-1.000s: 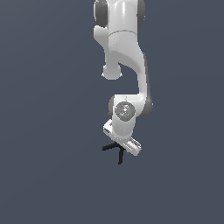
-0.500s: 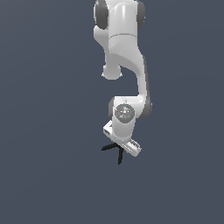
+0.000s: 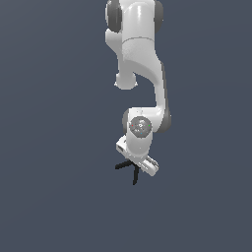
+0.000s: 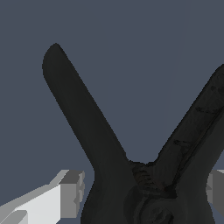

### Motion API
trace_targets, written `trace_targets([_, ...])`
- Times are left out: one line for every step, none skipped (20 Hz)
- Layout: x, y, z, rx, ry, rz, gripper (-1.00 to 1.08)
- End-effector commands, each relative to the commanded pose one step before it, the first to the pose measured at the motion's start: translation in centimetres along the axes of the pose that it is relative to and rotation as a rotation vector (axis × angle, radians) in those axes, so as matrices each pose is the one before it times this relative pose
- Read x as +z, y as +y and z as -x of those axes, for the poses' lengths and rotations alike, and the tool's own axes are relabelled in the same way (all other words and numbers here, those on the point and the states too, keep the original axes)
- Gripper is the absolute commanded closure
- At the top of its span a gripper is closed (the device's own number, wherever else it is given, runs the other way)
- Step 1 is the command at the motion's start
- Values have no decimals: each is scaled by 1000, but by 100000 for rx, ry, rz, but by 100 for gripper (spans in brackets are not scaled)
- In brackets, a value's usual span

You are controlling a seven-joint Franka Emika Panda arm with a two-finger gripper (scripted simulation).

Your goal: Pick up the object and move it to a goal position.

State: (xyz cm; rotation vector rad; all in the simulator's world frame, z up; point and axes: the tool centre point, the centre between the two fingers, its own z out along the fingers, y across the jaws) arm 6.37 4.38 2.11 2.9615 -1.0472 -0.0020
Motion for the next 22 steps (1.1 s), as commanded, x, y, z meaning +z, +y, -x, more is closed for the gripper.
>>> trace_targets([-558,-162,144,-55,188,-206,108])
trace_targets([-279,-44,127,0,0,0,108])
trace_targets([-331,-52,151,0,0,0,108])
trace_targets([-385,-60,175,0,0,0,108])
trace_targets([-411,-59,188,22,-39,19,108])
trace_targets([-496,-79,225,0,0,0,108])
trace_targets([-554,-89,250,0,0,0,108])
trace_targets([-615,-99,275,0,0,0,108])
trace_targets([-678,-111,302,0,0,0,108])
trace_targets([-661,-106,291,22,-32,29,108])
trace_targets([-646,-110,281,0,0,0,108])
trace_targets([-600,-104,258,0,0,0,108])
trace_targets([-552,-98,235,0,0,0,108])
trace_targets([-501,-90,211,0,0,0,108])
trace_targets([-449,-82,187,0,0,0,108])
trace_targets([-367,-71,154,15,-13,45,108])
trace_targets([-338,-63,138,0,0,0,108])
trace_targets([-279,-53,113,0,0,0,108])
trace_targets([-219,-42,88,0,0,0,108])
trace_targets([-157,-30,63,0,0,0,108])
trace_targets([-95,-18,38,0,0,0,108])
trace_targets([-32,-6,13,0,0,0,108])
